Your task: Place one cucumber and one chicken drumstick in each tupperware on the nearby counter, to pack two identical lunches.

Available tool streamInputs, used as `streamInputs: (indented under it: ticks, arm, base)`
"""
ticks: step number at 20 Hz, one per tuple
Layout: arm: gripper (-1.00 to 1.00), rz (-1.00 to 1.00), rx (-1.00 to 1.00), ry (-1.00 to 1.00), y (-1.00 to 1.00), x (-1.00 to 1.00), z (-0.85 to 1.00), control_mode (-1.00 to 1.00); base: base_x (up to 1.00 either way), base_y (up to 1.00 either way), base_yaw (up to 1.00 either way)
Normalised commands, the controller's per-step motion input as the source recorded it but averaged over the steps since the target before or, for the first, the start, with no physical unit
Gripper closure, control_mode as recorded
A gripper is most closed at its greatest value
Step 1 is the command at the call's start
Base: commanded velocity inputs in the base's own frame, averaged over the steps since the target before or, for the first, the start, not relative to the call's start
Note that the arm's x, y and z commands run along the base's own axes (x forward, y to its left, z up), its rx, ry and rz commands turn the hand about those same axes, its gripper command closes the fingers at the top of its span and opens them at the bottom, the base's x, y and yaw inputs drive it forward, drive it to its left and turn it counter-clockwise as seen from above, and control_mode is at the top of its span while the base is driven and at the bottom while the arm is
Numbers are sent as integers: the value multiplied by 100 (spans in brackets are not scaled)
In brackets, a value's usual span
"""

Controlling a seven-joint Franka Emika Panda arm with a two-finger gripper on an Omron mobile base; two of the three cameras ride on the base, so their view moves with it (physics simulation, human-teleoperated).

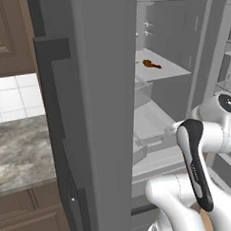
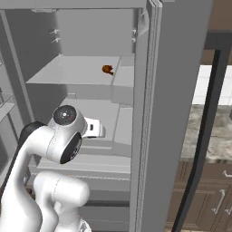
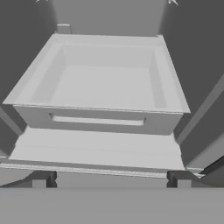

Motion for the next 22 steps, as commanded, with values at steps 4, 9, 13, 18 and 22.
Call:
streamInputs:
  ticks: [4,9,13,18,22]
  arm:
    - [-100,0,0,0,0,0,0,100]
    - [-100,0,0,0,0,10,0,-100]
    - [-100,0,0,-4,0,0,20,-100]
    - [-100,0,0,-4,0,2,40,-100]
    - [-100,-1,0,0,3,15,59,-100]
  base:
    - [72,0,0]
    - [19,0,0]
    - [0,0,0]
    - [0,0,0]
    - [0,0,0]
